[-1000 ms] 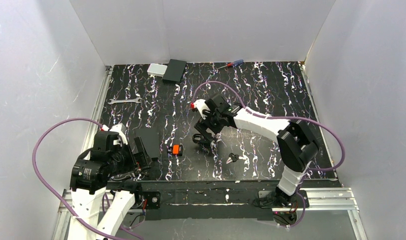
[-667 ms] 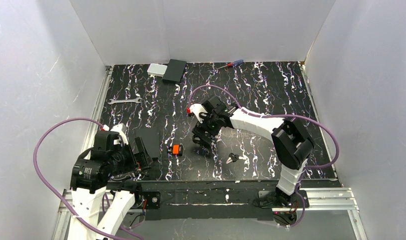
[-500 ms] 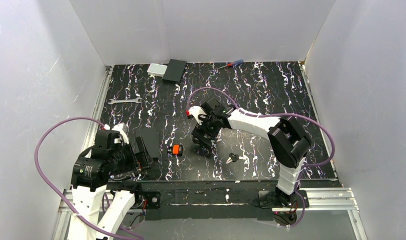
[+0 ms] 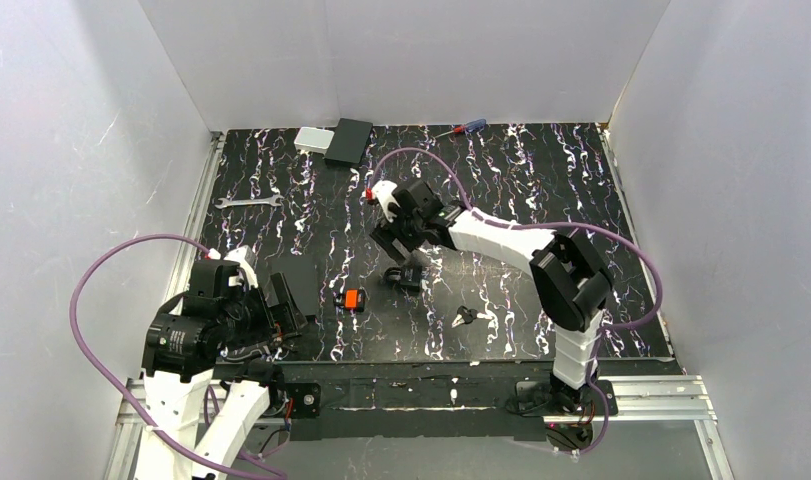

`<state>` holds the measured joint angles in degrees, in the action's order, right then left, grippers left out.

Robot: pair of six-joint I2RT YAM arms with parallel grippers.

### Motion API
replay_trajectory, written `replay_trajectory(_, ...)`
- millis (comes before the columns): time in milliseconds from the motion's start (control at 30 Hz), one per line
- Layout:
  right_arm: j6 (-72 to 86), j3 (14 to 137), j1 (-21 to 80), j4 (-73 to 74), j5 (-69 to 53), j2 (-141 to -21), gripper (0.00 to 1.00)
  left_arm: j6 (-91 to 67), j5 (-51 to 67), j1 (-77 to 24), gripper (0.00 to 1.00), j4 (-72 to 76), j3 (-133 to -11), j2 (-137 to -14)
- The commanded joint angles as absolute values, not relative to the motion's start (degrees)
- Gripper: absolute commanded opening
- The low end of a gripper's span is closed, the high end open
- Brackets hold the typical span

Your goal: Unlock with the key

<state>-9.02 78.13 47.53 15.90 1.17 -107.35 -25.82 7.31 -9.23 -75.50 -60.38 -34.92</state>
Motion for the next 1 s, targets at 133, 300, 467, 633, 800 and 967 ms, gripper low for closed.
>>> replay_trajectory(133, -6.24, 86.19, 45.94, 16.59, 6.81, -115.12, 0.88, -25.93, 8.13, -9.45, 0.95, -78.14, -61.97, -34.67)
replay_trajectory(300, -5.15, 87.21, 43.25, 17.75, 4.55, -117.49, 0.81, -26.60, 8.13, -9.49, 0.95, -78.84, -61.72, -33.95)
replay_trajectory(467, -5.82, 87.03, 41.38, 17.75, 0.94, -119.19, 0.75, -26.98, 8.39, -9.49, 0.95, -78.93, -61.20, -33.88)
replay_trajectory(633, -5.34, 86.07, 39.47, 18.26, -7.82, -119.45, 0.70, -26.81, 8.19, -9.49, 0.95, -78.86, -61.26, -34.64)
replay_trajectory(800, -5.58, 84.65, 38.50, 19.17, -10.00, -119.80, 0.56, -27.19, 8.24, -9.49, 0.94, -78.25, -60.80, -35.15)
replay_trajectory(967, -5.31, 84.14, 38.93, 20.99, -8.99, -122.54, 0.46, -27.49, 8.09, -9.47, 0.94, -77.99, -60.84, -35.37)
